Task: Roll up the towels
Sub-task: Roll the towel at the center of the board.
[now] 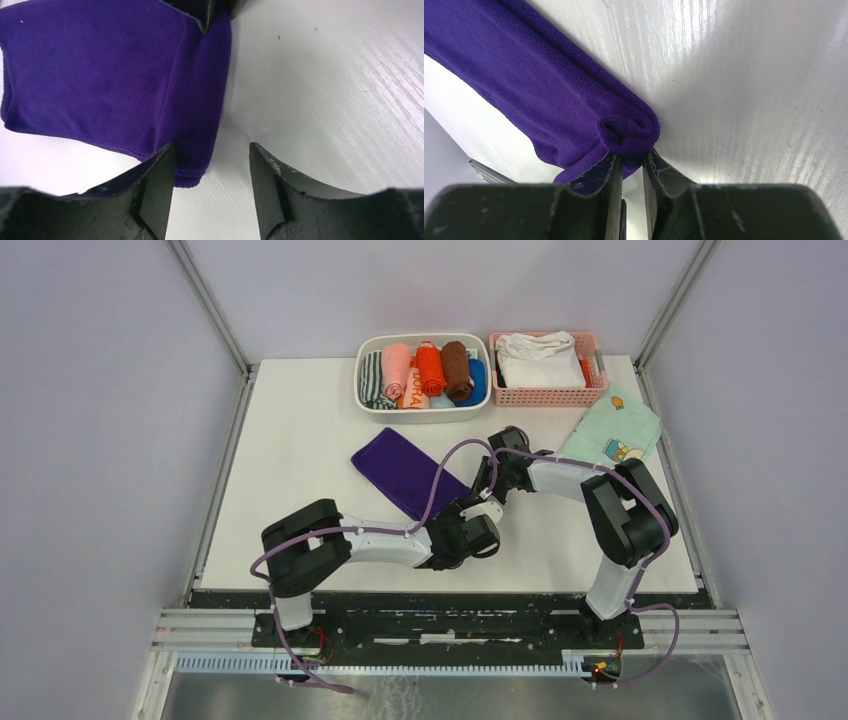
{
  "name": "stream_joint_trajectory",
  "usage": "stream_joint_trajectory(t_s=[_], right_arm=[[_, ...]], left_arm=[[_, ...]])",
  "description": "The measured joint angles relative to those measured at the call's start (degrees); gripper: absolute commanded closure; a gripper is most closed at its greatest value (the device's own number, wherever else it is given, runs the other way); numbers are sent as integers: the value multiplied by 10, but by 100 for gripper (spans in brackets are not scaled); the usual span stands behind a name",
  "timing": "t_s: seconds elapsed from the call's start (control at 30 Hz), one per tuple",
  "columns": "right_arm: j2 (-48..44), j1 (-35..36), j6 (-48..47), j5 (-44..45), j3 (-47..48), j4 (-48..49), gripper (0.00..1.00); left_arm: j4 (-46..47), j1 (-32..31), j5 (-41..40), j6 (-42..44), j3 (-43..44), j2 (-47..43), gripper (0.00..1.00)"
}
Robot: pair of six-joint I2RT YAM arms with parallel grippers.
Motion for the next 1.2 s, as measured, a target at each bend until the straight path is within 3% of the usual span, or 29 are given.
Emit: stream_joint_trajectory(t_s=[0.6, 1.0, 1.2], right_arm=[[2, 0, 0, -7, 1, -2, 73], [2, 0, -8, -5, 5, -8, 72], [2, 0, -13, -5, 8, -14, 72]], left_arm=[[-1, 0, -53, 44, 20, 32, 38], [-9, 5, -70, 45, 46, 66, 53], [-17, 5, -64, 44, 50, 69, 50]])
